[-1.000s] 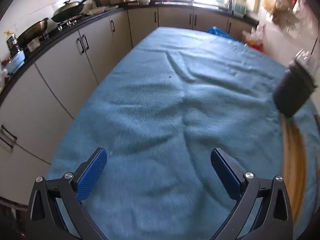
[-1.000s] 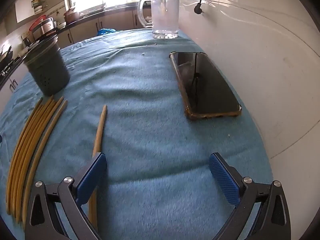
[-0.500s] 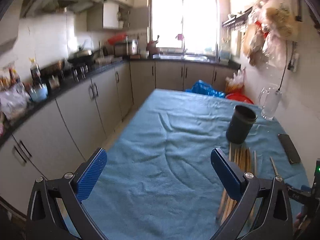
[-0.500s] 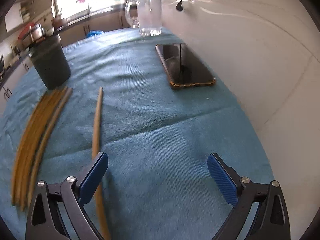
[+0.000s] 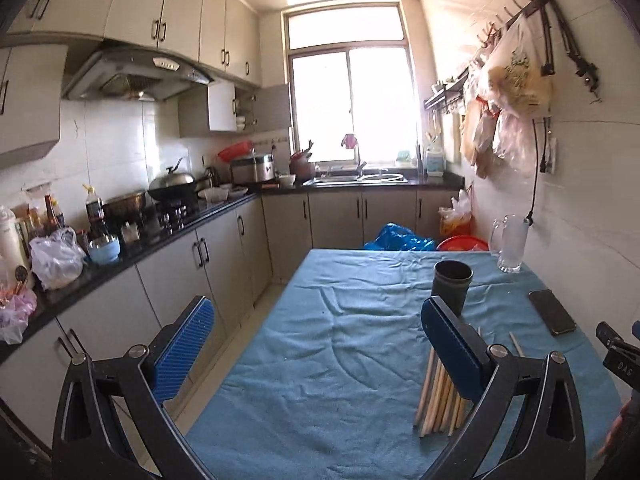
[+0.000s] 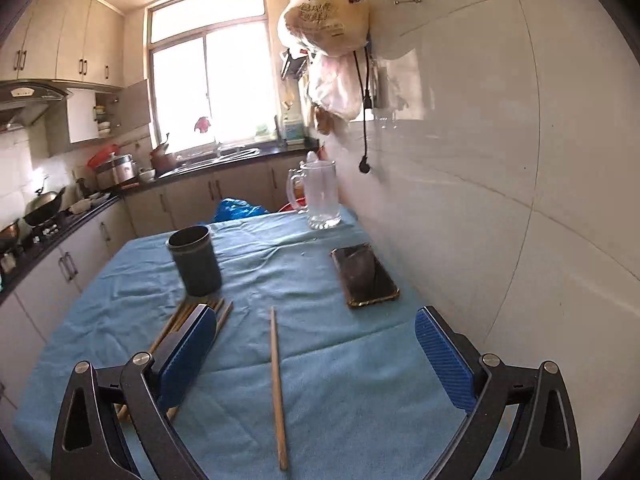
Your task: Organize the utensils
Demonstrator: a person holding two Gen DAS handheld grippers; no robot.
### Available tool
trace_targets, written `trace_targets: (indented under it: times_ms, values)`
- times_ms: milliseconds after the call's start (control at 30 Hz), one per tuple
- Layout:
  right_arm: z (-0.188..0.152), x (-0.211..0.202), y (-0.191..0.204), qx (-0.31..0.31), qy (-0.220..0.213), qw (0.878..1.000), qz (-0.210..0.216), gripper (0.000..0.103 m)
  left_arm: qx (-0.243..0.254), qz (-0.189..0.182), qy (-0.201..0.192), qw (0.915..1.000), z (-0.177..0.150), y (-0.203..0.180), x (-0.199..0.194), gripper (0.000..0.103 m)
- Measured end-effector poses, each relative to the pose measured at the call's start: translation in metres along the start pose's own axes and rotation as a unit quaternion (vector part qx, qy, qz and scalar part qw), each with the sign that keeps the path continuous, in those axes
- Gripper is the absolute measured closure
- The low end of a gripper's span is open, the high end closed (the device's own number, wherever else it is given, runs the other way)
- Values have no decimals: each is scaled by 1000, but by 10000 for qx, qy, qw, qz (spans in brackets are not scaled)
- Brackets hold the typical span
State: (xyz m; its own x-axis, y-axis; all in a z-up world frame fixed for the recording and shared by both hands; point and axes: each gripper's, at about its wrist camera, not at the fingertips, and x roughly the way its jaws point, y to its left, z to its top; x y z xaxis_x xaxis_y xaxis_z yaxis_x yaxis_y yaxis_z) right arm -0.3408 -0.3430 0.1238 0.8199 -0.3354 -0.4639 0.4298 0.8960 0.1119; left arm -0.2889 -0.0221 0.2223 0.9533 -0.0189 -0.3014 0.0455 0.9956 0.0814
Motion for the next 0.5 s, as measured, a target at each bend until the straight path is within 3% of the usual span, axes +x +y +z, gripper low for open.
trace_targets:
  times_ms: [133, 300, 500]
  values:
    - [-10, -15, 0, -4, -158, 9999, 48, 2, 129, -133, -22, 9998, -4, -6, -12, 0]
    - [-11, -31, 7, -100, -464, 9989, 68, 2, 278, -34, -112, 9995, -6, -6, -19, 0]
    - [-7, -44, 19, -242, -811, 9962, 224, 2, 3, -125, 98, 9999, -11, 3, -7, 0]
